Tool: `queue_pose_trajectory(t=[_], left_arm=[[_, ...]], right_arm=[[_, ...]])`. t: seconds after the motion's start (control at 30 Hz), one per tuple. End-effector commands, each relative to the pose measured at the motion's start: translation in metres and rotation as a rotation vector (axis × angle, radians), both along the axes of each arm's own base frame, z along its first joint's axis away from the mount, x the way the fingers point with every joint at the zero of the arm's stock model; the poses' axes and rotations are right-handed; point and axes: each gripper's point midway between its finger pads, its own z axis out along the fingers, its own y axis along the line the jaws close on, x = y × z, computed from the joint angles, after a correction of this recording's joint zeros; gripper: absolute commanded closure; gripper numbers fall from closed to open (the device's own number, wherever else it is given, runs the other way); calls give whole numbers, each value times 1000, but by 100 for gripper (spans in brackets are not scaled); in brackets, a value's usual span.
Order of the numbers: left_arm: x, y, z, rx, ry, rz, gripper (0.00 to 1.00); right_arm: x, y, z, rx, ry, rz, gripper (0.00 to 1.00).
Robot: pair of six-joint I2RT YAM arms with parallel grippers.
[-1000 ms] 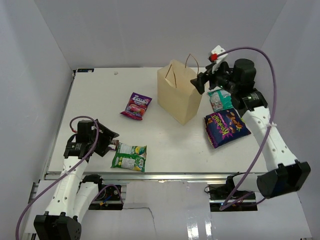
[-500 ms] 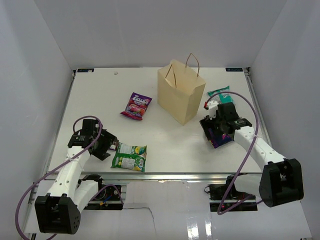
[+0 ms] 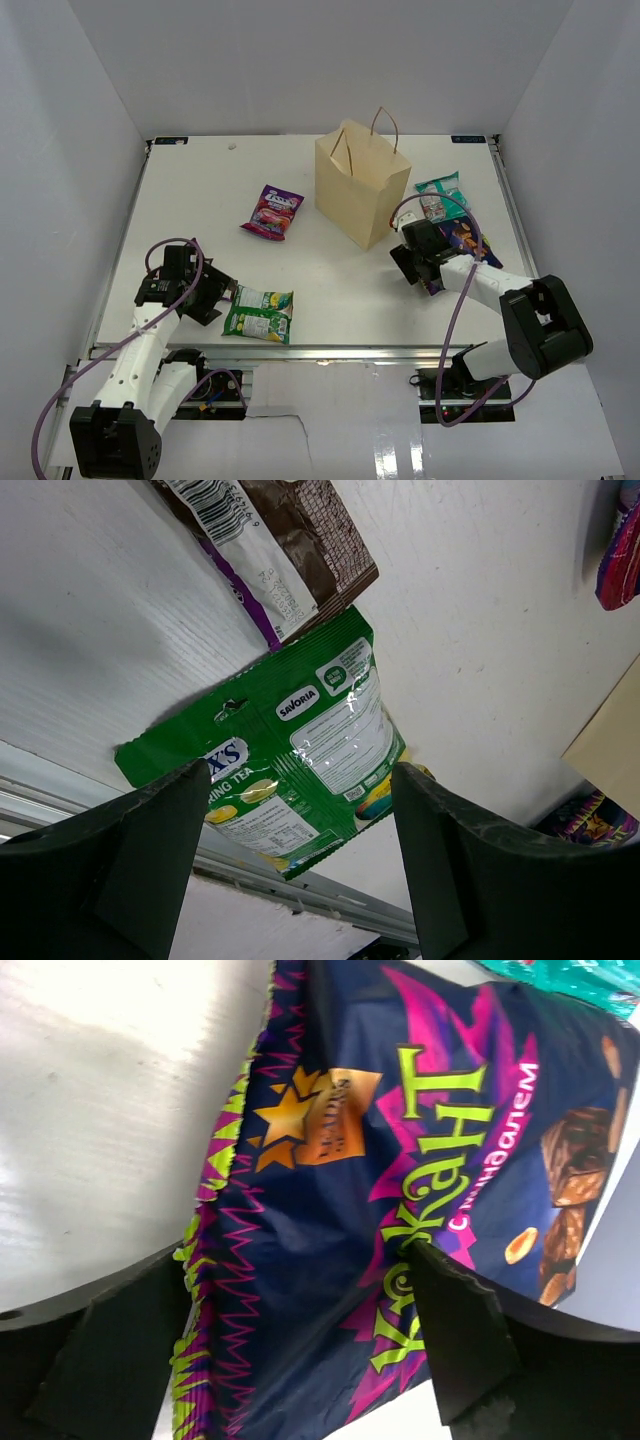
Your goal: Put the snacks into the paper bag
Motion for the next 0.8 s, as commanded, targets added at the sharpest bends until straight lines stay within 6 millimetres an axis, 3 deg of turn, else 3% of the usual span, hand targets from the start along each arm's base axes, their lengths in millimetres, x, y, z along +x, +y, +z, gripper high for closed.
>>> queue_pose_trajectory(t=[0.0,0.07,0.1,0.17,0.2,0.27,0.37,0.43,0.47,0.63,0.77], left_arm=[[2,-2,2,-15,-16,9,17],[3,-2,1,-15,-8,6,17],[3,-2,2,-13,-9,2,17],[4,-2,2,-12,-11,-3,17],[5,-2,2,-12,-12,-3,17],[5,-3,3,-12,-18,-6,17],[6,-4,5,-16,-28,-12,17],[8,-2,9,2,-47,-28,17],[10,-1,12,11,-57,-35,17],[23,-3,32,30,-140,-104,16],[31,-7,43,26,-193,-140,16]], right_arm=[[6,-3,-1,-1,-45,-30,13],[3,-2,-2,13,-37,-27,27],[3,0,0,29,-44,-25,44],[1,4,3,58,-45,-15,61],[0,5,9,73,-54,-11,77],[0,9,22,110,-82,5,92],[-7,16,32,194,-42,51,92],[-9,21,57,287,-34,101,92],[-10,30,80,432,-55,178,92],[-13,41,195,641,-277,450,92],[-18,43,249,782,-354,461,92]])
